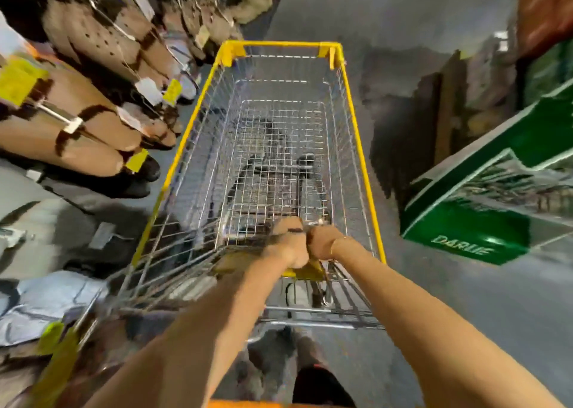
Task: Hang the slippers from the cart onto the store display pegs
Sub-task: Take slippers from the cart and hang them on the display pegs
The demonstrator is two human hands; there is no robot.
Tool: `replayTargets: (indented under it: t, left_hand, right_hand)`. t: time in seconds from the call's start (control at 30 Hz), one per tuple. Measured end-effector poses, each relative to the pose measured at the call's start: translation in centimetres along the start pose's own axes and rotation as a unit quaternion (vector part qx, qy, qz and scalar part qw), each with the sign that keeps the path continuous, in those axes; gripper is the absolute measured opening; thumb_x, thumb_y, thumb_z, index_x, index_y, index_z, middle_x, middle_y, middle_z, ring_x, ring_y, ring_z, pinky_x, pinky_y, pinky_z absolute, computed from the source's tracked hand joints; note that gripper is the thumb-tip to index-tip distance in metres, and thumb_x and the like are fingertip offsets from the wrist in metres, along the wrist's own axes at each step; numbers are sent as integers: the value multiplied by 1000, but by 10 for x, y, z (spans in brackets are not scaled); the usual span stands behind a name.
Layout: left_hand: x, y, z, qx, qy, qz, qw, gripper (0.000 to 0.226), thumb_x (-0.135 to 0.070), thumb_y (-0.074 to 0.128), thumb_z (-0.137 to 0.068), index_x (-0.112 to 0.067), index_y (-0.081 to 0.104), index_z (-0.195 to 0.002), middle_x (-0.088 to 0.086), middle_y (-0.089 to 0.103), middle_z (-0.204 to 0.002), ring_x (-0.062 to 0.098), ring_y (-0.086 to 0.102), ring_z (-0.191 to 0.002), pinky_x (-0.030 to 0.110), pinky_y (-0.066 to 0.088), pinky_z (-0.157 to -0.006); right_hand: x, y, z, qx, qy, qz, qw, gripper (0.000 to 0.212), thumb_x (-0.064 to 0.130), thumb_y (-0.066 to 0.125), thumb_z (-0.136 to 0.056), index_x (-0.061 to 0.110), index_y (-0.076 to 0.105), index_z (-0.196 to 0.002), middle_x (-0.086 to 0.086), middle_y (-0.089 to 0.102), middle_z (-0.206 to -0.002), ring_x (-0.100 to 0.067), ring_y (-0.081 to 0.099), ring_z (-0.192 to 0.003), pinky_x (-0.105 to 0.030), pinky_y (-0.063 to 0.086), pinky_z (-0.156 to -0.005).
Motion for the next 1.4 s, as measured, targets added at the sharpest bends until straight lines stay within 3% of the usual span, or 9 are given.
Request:
replayTargets:
  t: [0.17, 0.5, 0.6, 0.8, 0.9, 1.03, 1.13, 1.3, 1.4]
  left_hand:
    - [-2, 8, -21, -87, -18, -22, 996, 42, -24, 57, -52, -23, 53, -94, 2, 57, -88, 23, 60, -81, 37, 61, -77]
    - [11, 16, -15, 7, -31, 54, 998, 27, -14, 52, -88, -15, 56, -115, 8, 59, -111, 25, 54, -101, 35, 51, -95]
    - [12, -4, -4, -44, -22, 120, 992, 29, -14, 54, -83, -19, 63, -110, 4, 62, -115, 27, 59, -105, 41, 54, -96]
    - [9, -72, 43, -135, -70, 273, 950, 27, -5, 49, -91, -11, 63, -113, 11, 68, -113, 34, 64, -105, 40, 54, -95]
    - [7, -122, 87, -204, -54, 308, 928, 33, 3, 47, -95, -8, 64, -121, 4, 65, -123, 26, 61, -114, 28, 47, -94]
    - [18, -180, 129, -279, -37, 357, 891, 25, 6, 51, -92, 2, 68, -110, 15, 66, -114, 27, 60, -114, 32, 48, -86]
    - [33, -225, 183, -344, -30, 318, 883, 22, -12, 59, -94, -5, 63, -114, 18, 67, -113, 34, 63, -108, 40, 52, -85]
    - [49, -280, 324, -465, 28, 220, 857, 15, -14, 49, -101, -9, 54, -114, 18, 64, -114, 36, 60, -105, 36, 39, -75]
    - [70, -292, 414, -524, 72, 218, 820, 10, -16, 51, -98, -15, 52, -109, 13, 67, -104, 33, 62, -97, 34, 40, -74]
  right_hand:
    - [-21, 35, -59, 11, 23, 0, 1000, 52, 42, 42, -82, 21, 52, -129, -12, 57, -133, -33, 52, -124, -48, 39, -112]
    - [4, 10, -28, -53, 2, -38, 998, 27, 32, 47, -88, 18, 64, -103, -6, 66, -105, -29, 63, -102, -44, 53, -93]
    - [8, -6, -23, -45, 13, -79, 996, 20, 24, 50, -90, 16, 55, -72, -4, 61, -75, -31, 63, -85, -35, 52, -78]
    - [28, -82, 22, -91, 7, -162, 983, 40, 31, 50, -100, 7, 54, -69, -10, 54, -72, -24, 51, -69, -30, 42, -60]
    - [52, -124, 65, -94, -17, -268, 959, 27, 19, 53, -98, 18, 47, -71, -11, 58, -89, -23, 56, -77, -35, 56, -81]
    - [86, -174, 148, -97, -106, -393, 908, 31, 1, 49, -100, 13, 48, -72, -2, 54, -66, 0, 53, -36, -12, 45, -40]
    - [112, -198, 196, -84, -165, -358, 915, 25, 10, 52, -100, 9, 55, -75, 1, 58, -56, -5, 50, -38, -17, 36, -35]
    - [176, -250, 290, -333, -302, -175, 876, 12, 20, 74, -85, 14, 71, -95, -1, 65, -79, -15, 58, -73, -26, 48, -65]
    - [227, -260, 353, -417, -335, -72, 842, 14, 36, 72, -81, 22, 72, -81, -1, 66, -69, -11, 55, -65, -37, 50, -66]
Point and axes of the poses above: each hand's wrist, its own z-axis away from the middle knuckle, its own y-axis out of the palm, x = y × z, the point moved 3 cm from there along -z, towards the middle knuckle
